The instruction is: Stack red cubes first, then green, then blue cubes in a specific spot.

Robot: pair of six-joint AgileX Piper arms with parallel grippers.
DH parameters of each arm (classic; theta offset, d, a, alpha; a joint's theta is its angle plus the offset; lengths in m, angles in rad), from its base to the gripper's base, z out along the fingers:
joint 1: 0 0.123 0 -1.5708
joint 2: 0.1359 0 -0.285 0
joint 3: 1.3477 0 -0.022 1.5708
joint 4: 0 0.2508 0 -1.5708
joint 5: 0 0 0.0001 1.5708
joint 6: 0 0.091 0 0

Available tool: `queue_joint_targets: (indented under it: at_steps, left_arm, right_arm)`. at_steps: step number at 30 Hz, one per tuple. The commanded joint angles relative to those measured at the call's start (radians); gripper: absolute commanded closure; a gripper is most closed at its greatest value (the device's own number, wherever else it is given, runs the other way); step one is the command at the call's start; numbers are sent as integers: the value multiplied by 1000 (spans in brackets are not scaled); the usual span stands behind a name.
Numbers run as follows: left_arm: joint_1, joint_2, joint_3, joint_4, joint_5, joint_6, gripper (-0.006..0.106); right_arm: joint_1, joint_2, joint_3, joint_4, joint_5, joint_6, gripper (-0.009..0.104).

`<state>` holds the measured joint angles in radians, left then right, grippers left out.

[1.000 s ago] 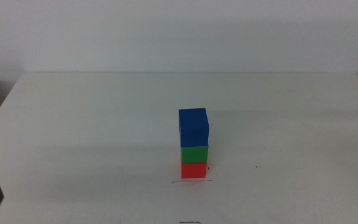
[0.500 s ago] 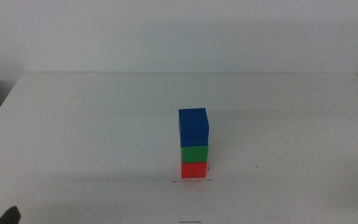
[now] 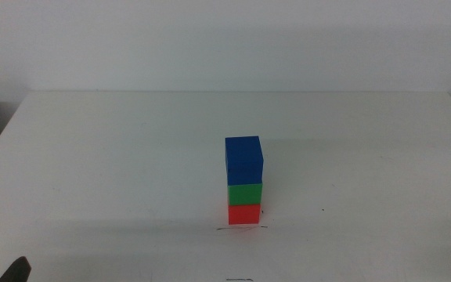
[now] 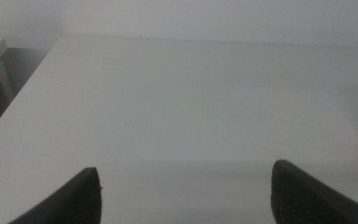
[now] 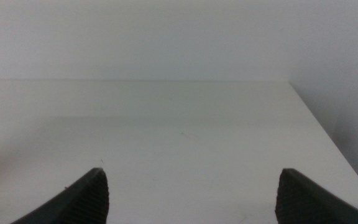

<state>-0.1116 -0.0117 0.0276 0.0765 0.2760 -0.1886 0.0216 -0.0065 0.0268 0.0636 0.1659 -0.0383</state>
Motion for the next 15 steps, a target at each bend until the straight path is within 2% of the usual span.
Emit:
queue_joint_targets:
  at_steps: [1, 15]
  left_arm:
    - [4, -27, -1, -8, -82, -6, 7]
    - [77, -27, -1, -5, -82, -6, 7]
  right_arm:
    - [-8, -11, -10, -2, -83, -12, 2]
    - [-8, -20, -10, -2, -80, -12, 2]
